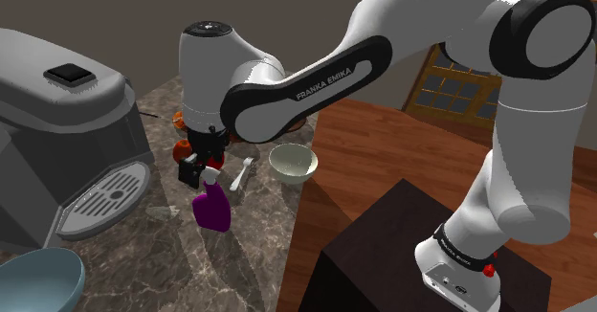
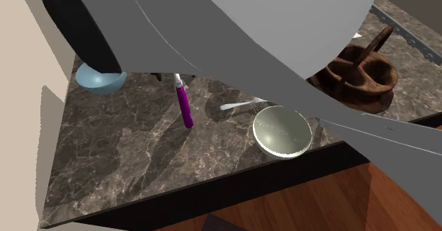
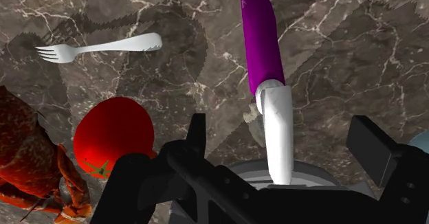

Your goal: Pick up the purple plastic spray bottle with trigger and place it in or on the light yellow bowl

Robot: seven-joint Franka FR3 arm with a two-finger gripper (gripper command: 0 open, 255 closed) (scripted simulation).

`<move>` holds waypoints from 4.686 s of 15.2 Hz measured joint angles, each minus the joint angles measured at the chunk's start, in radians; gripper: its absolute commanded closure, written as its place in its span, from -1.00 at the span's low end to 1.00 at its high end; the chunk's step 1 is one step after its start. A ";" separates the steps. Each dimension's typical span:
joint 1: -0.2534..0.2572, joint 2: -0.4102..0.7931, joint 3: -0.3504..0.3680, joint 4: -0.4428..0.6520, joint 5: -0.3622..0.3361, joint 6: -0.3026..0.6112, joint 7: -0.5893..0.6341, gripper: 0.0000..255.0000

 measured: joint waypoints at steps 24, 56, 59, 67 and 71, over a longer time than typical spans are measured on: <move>-0.003 -0.019 0.007 0.020 0.014 -0.036 -0.010 1.00; -0.084 -0.200 0.023 0.193 0.145 -0.358 -0.170 1.00; -0.143 -0.300 0.003 0.095 0.204 -0.343 -0.252 1.00; -0.248 -0.450 -0.084 0.013 0.298 -0.388 -0.462 1.00; -0.289 -0.492 -0.134 -0.005 0.323 -0.410 -0.558 1.00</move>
